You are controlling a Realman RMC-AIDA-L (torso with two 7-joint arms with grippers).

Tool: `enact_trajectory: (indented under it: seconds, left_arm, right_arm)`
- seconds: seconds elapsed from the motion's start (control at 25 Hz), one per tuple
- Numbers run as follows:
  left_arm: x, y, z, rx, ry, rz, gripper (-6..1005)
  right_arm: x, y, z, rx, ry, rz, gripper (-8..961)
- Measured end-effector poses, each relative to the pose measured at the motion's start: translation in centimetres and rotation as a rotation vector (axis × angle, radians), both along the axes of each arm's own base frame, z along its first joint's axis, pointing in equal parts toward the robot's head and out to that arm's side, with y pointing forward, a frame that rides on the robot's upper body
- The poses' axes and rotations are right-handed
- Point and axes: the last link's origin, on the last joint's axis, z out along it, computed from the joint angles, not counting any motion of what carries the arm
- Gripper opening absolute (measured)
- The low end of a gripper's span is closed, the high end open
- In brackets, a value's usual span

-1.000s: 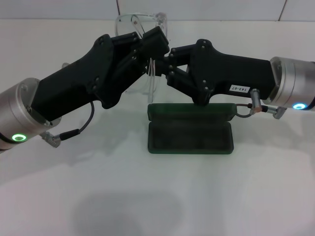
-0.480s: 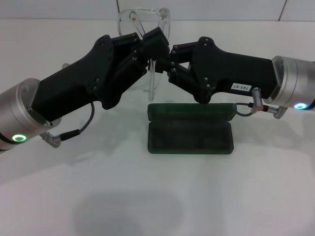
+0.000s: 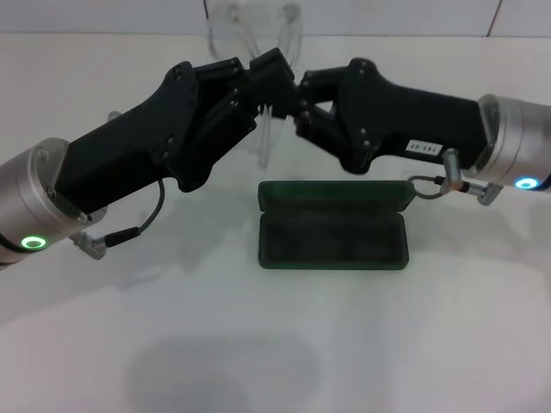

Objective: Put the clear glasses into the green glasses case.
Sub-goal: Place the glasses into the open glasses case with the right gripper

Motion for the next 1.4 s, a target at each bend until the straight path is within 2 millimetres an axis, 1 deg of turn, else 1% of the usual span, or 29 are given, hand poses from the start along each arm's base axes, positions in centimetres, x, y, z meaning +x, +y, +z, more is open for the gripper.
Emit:
enact_trajectory:
  seconds: [0.16, 0.48, 1.4]
  left_arm:
    - [-0.09, -0.02, 0.04, 0.002, 0.001, 0.002, 93]
    - [-0.09, -0.03, 0.02, 0.001, 0.003, 0.001, 93]
    - [-0.1, -0.01, 0.02, 0.002, 0.004, 0.002, 94]
  right_arm:
    - [0.34, 0.08, 0.36, 0.025, 0.025, -0.02, 53]
    - [0.42, 0.08, 0.42, 0.028, 0.028, -0.024, 53]
    - [-0.19, -0.22, 0.53, 0.013, 0.041, 0.013, 53]
